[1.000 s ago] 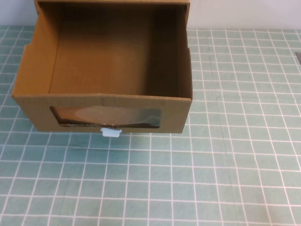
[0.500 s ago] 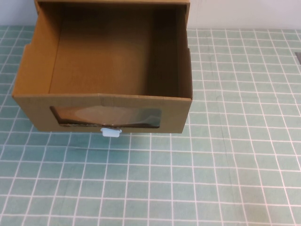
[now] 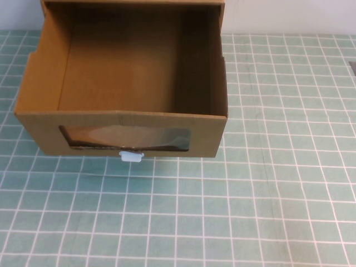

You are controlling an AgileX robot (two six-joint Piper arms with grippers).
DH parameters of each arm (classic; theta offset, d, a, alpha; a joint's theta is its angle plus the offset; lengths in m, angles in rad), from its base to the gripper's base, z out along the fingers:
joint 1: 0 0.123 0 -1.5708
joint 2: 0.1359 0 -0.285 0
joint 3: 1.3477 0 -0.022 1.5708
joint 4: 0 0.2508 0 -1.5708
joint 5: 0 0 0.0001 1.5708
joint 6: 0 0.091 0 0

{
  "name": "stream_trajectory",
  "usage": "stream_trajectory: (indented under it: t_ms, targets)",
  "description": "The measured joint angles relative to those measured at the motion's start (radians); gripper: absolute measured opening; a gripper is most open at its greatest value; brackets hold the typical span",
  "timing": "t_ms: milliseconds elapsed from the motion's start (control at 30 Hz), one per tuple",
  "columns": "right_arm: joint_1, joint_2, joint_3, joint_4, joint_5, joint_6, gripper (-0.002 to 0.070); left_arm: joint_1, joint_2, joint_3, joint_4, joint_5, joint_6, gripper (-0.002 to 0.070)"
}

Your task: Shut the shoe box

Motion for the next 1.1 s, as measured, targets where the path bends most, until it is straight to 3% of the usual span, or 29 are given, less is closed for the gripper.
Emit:
stream_trajectory:
  t_ms: [133, 300, 467, 667, 833, 1100]
  targets:
    - [0.000, 0.000, 0.000, 0.000, -0.079, 0.000, -0.0014, 0.000, 0.000, 0.000, 0.000, -0.079, -0.023, -0.0005]
    - [0.000, -0.002, 0.000, 0.000, -0.308, 0.050, -0.0014, 0.000, 0.000, 0.000, -0.002, -0.274, -0.105, -0.0005]
    - [0.000, -0.007, -0.097, 0.004, -0.313, 0.208, -0.0014, 0.000, -0.002, -0.077, -0.005, -0.324, -0.128, -0.0005]
    - [0.000, 0.012, -0.409, 0.004, -0.081, 0.242, -0.0014, 0.000, 0.016, -0.336, -0.005, -0.211, -0.031, -0.0005]
    - [0.000, 0.181, -0.717, 0.004, 0.119, 0.238, -0.0014, 0.000, 0.171, -0.577, -0.005, -0.055, 0.027, -0.0005]
    - [0.000, 0.564, -1.116, -0.019, 0.721, 0.234, -0.0014, 0.000, 0.532, -0.925, -0.005, 0.440, 0.015, -0.0005]
